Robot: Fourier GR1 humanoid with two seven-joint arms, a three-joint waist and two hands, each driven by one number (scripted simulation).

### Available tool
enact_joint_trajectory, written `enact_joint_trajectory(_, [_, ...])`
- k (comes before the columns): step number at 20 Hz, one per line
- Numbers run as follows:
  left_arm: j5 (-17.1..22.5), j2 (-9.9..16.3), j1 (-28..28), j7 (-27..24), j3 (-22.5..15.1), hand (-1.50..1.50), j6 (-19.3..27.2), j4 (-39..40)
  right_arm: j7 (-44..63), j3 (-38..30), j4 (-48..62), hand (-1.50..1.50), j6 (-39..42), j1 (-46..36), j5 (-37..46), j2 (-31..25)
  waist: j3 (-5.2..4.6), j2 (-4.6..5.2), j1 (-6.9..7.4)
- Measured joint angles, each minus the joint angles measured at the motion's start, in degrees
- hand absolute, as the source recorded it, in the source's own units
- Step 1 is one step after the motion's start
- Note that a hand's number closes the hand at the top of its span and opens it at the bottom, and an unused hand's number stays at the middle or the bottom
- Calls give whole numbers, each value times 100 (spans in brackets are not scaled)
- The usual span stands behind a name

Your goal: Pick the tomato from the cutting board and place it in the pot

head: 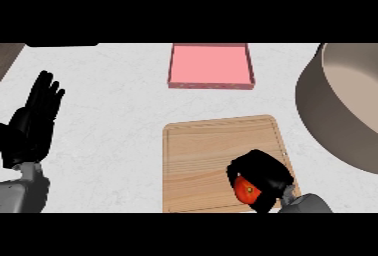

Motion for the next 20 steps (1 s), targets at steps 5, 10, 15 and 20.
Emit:
enact_joint_trajectory(5, [-45,-82,60,-33,-64,0,16,-80,898,105,-1620,150,-43,1329,105,48,5,22,4])
enact_joint_trajectory(10, [-5,-17,73,21,2,0,-40,-131,1293,-76,-3103,150,-422,2175,-93,273,9,28,-6])
enact_joint_trajectory(15, [-33,-46,50,104,-29,0,0,-210,1627,-603,-4437,150,-890,2501,-414,663,13,31,-12])
enact_joint_trajectory(20, [-26,-62,27,54,-27,0,-36,-191,1813,-1426,-4735,150,-1240,2268,-505,903,12,50,50])
